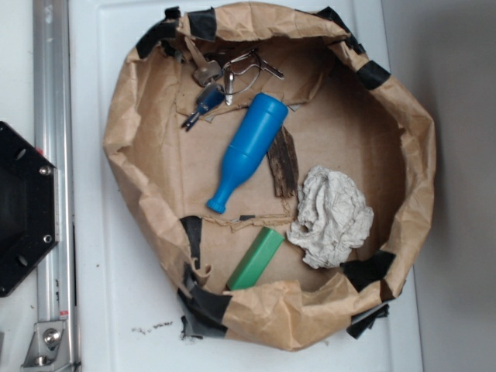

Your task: Grab the wood chip.

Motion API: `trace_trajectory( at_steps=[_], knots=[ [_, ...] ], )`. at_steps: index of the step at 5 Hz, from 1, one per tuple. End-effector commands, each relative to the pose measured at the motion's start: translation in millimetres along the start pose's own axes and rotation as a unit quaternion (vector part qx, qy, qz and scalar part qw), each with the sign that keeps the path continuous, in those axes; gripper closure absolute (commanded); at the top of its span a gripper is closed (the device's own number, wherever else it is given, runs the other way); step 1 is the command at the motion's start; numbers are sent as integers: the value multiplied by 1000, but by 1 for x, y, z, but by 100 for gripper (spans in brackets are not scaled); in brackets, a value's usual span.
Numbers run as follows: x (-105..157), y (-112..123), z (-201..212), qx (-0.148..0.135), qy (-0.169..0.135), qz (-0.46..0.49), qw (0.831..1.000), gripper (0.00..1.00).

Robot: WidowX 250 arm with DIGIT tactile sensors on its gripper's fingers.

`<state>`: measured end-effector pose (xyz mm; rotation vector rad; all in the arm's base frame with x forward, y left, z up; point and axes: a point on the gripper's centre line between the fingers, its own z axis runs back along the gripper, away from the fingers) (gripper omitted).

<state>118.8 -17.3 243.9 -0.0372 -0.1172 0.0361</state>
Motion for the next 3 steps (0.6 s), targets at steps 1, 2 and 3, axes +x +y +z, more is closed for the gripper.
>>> trace_trajectory(
  at_steps=[1,2,3],
  knots=[
    [0,0,0,0,0,0,1000,0],
    [39,35,-43,67,53,53,995,0],
    [81,38,-78,72,74,-16,995,0]
  ],
)
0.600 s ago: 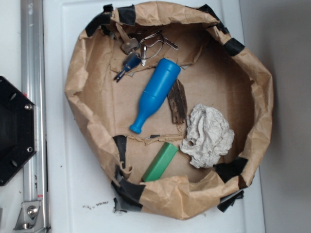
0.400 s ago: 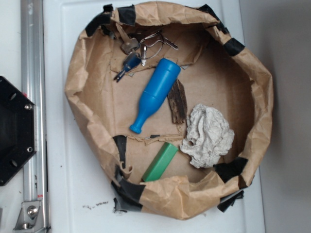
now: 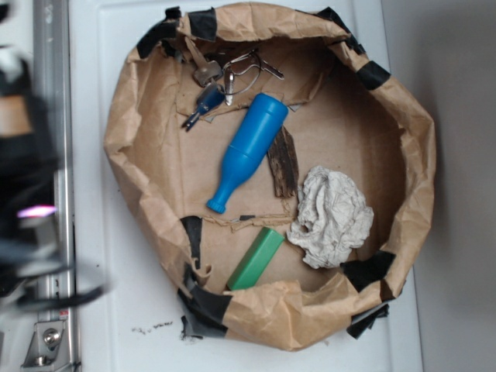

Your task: Grab the wood chip.

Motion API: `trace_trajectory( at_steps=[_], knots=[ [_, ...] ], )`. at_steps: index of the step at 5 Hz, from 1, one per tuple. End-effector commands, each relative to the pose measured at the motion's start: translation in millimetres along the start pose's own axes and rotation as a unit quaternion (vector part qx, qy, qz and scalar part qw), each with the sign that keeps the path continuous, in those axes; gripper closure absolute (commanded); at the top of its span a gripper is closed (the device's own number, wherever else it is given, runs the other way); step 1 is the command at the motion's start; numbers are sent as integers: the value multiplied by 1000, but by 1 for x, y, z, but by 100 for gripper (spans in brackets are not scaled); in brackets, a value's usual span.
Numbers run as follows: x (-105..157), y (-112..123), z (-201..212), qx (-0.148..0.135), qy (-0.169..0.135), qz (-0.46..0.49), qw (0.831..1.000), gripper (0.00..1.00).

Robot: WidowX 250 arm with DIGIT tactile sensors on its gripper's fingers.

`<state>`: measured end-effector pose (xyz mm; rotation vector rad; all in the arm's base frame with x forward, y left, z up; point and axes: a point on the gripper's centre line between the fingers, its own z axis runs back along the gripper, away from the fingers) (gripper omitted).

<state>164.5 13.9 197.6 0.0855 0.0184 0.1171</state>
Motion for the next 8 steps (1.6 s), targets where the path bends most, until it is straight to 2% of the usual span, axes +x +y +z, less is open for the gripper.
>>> trace_trajectory(
  at_steps=[1,2,3,4,5,6,7,8],
  knots=[
    [70,-5,-52,1,2,-142,990,0],
    [79,-14,-76,-2,-26,-230,973,0],
    [89,-12,-91,-9,-37,-240,970,0],
    [104,-9,-111,6,-60,-254,965,0],
    [117,-12,-129,10,-61,-275,960,0],
    [116,-24,-145,-28,-109,-337,935,0],
    [108,-28,-158,-5,-125,-365,923,0],
    [112,-20,-183,7,-97,-359,928,0]
  ],
)
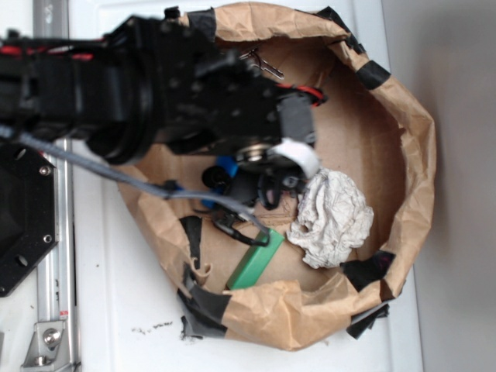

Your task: Grab the wood chip.

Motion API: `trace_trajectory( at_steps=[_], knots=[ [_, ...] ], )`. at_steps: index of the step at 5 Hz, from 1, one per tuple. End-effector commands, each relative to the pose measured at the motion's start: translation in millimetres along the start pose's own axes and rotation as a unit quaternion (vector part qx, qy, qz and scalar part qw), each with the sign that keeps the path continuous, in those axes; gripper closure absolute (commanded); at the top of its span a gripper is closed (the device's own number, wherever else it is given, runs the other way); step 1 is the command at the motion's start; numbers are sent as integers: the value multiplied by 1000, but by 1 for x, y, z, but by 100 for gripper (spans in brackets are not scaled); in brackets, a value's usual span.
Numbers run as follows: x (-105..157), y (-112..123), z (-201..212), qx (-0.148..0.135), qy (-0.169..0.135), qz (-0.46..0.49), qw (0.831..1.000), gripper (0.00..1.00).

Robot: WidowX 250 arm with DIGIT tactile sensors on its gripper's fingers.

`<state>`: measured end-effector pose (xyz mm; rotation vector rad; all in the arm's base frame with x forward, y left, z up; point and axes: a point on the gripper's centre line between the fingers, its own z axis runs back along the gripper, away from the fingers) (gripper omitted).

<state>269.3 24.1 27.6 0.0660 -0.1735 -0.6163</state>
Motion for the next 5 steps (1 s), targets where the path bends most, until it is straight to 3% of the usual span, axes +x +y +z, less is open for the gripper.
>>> trace_trajectory(
  at_steps=[1,2,3,5],
  knots=[
    [-1,14,-23,-1,20,14,1000,0],
    [7,22,-19,-1,15,20,1000,0],
    [11,19,-16,15,19,36,999,100],
    [11,22,-11,24,14,57,998,100]
  ],
)
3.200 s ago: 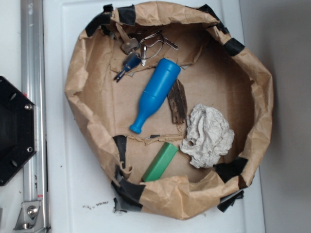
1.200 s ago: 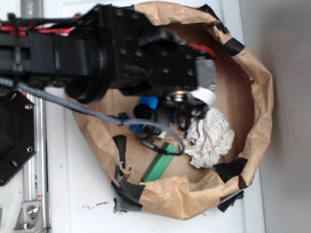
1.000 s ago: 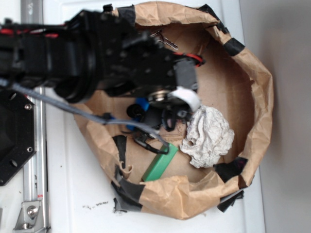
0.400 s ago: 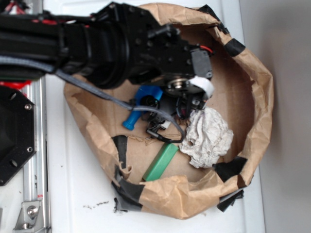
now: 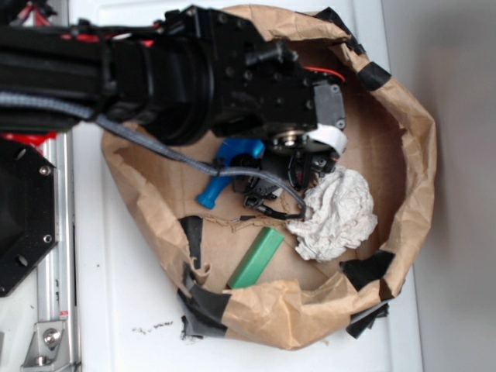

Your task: Grab the wood chip.

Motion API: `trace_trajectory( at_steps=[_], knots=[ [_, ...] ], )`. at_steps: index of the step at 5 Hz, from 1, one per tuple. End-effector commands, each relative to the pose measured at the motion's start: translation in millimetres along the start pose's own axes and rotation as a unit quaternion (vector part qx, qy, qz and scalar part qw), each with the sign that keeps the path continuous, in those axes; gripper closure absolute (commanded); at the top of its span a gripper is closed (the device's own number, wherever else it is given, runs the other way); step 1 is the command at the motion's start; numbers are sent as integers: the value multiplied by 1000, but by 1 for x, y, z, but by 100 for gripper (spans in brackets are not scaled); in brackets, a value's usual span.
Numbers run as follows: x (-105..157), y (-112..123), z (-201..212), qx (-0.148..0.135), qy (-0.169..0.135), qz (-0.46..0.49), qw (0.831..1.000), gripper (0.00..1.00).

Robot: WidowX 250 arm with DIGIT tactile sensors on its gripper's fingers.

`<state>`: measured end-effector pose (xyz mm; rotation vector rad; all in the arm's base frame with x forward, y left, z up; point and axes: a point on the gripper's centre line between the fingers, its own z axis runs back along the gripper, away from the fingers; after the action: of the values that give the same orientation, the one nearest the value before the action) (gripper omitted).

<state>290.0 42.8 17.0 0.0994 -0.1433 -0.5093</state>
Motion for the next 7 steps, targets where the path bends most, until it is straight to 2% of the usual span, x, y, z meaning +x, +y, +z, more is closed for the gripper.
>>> trace_trajectory(
  at_steps=[1,3,5,6,7],
  knots=[
    [2,-7,29,7,2,46,999,100],
    [-3,-13,128,-63,-17,127,990,100],
    [12,-22,134,-35,-5,132,991,100],
    [3,-17,103,-43,-15,96,994,0],
    [14,-12,66,-32,-10,83,996,0]
  ],
)
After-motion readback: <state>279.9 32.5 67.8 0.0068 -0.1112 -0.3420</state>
